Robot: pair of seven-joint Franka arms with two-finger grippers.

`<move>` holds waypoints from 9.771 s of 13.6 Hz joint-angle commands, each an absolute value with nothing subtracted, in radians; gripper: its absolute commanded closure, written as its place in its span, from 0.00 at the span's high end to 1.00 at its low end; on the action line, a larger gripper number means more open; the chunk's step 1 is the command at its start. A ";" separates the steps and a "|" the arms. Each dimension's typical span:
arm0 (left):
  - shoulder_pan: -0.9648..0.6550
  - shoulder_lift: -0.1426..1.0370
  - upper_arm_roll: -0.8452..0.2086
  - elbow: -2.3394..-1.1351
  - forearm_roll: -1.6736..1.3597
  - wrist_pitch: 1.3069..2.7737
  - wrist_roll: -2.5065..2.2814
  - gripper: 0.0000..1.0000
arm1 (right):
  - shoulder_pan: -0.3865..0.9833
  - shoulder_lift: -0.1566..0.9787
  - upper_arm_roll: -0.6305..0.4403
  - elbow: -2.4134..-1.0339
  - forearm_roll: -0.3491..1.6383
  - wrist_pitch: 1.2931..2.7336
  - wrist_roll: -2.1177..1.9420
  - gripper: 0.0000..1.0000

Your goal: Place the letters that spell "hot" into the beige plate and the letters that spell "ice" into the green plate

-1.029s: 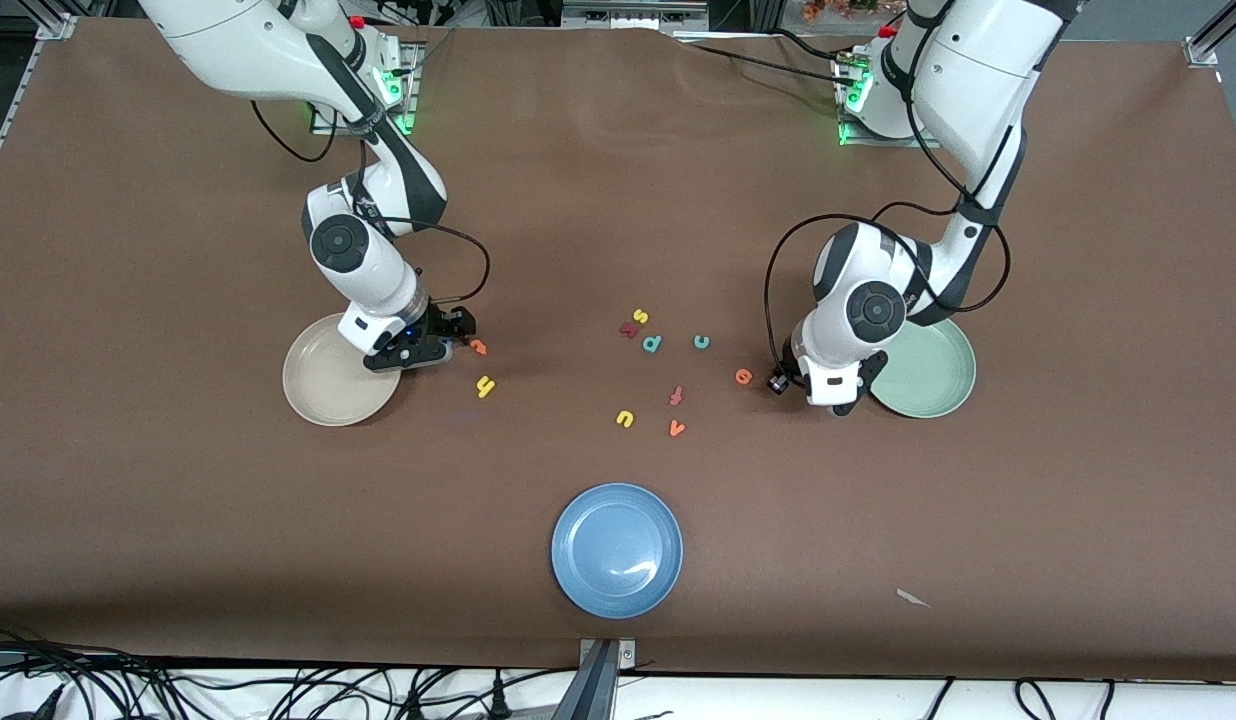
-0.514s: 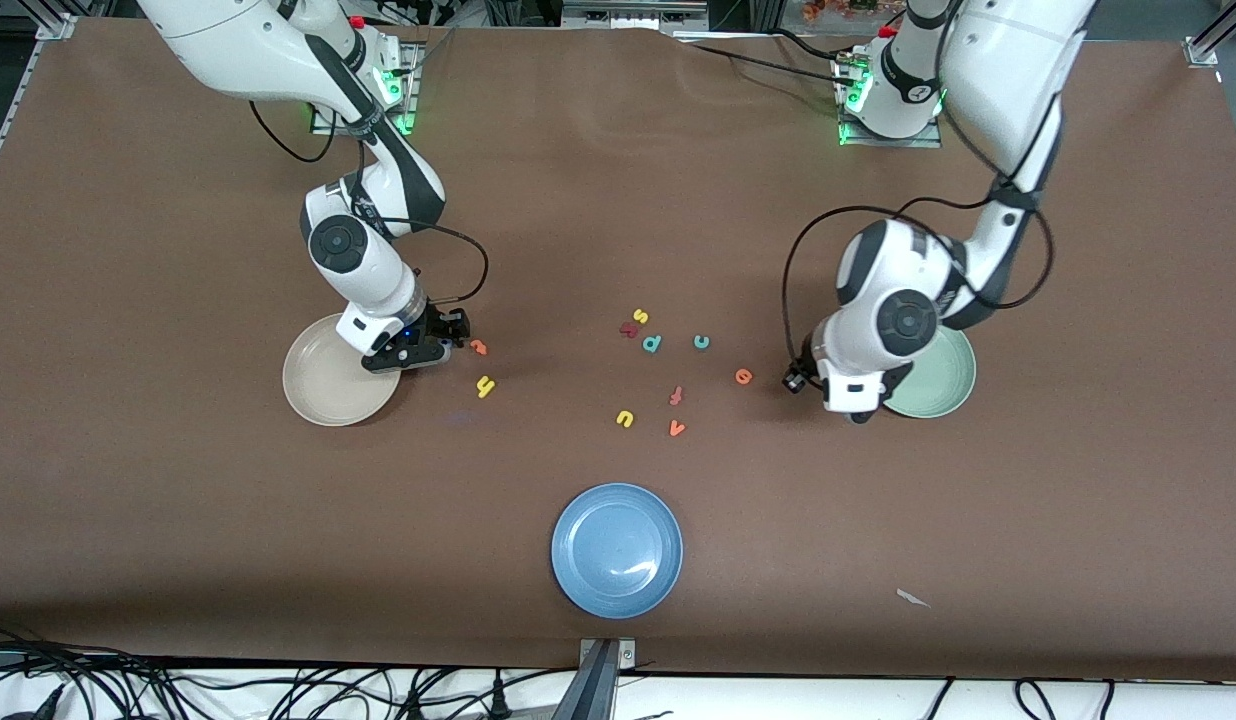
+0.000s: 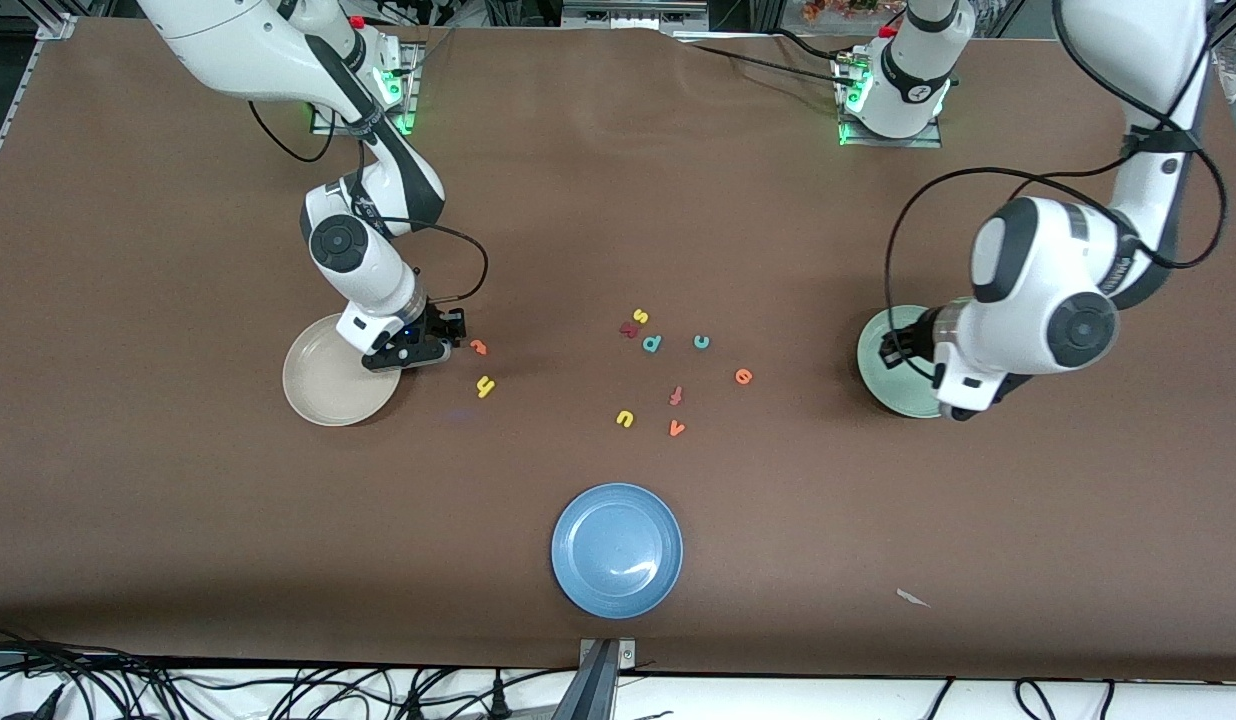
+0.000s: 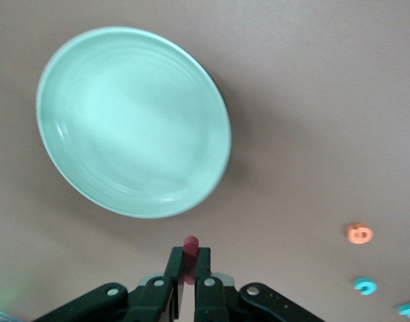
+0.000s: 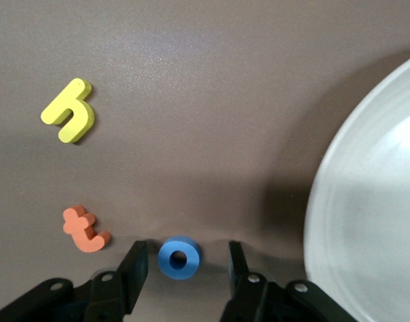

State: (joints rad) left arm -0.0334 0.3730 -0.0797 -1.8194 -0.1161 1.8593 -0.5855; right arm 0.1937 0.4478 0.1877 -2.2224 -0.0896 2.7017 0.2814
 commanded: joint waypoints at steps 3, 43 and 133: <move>0.044 0.416 -0.087 -1.868 -0.025 1.861 -0.373 0.00 | 0.190 0.437 0.190 -2.244 -0.112 2.726 0.301 0.39; 0.075 0.374 -0.127 -1.810 -0.028 1.849 -0.310 1.00 | 0.330 0.412 0.124 -2.057 -0.072 2.529 0.432 0.96; -0.183 0.730 -0.324 -1.749 0.184 2.414 -1.649 0.57 | 0.379 0.640 0.092 -1.934 -0.153 2.724 0.522 0.58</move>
State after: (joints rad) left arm -0.1718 0.7169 -0.3264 -1.7746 0.1550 2.4296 -1.6102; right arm 0.3675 0.6198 0.1028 -1.9498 -0.1331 2.7119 0.5055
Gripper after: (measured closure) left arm 0.436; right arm 0.344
